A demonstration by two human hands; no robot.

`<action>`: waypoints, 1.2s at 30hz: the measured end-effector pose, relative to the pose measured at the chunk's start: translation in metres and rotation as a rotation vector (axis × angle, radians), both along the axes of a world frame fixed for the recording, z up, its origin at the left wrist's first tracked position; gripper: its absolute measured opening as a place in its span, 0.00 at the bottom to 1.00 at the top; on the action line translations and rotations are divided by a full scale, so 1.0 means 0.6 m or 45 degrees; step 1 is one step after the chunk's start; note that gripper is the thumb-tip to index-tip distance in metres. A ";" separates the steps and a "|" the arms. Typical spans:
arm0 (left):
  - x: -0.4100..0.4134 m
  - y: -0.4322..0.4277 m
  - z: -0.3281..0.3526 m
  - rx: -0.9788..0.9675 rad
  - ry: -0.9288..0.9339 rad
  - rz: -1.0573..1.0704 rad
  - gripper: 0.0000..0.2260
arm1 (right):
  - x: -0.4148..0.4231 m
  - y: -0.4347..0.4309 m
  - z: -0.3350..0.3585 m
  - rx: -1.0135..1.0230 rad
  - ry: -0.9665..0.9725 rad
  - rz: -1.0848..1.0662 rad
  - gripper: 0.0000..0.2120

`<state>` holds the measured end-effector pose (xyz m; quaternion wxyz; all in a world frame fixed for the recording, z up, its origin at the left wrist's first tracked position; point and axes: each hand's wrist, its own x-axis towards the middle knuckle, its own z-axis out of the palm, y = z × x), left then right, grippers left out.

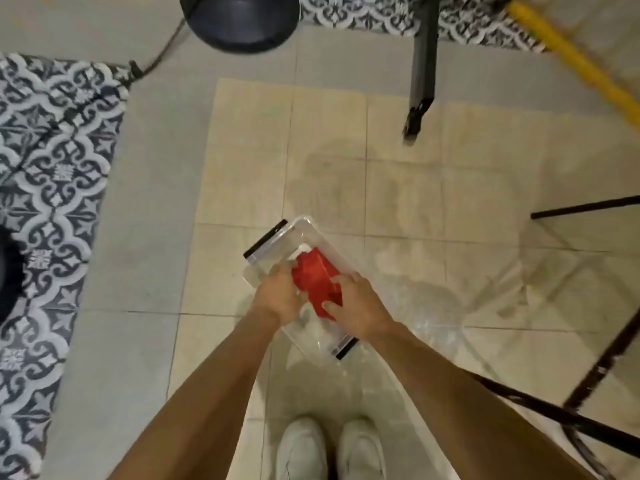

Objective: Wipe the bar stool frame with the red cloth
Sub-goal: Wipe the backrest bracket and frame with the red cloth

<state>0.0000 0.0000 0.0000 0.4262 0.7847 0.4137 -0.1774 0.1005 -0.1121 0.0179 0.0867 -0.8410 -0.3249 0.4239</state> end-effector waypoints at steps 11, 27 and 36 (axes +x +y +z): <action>0.059 0.003 -0.141 0.032 0.208 0.151 0.23 | -0.007 0.021 -0.152 -0.133 0.099 -0.028 0.32; 0.068 0.000 -0.092 -0.169 0.121 0.312 0.12 | 0.005 0.031 -0.136 0.003 0.112 -0.078 0.37; 0.057 -0.019 0.013 -0.470 -0.168 0.455 0.07 | 0.010 -0.006 -0.022 0.203 0.081 -0.176 0.48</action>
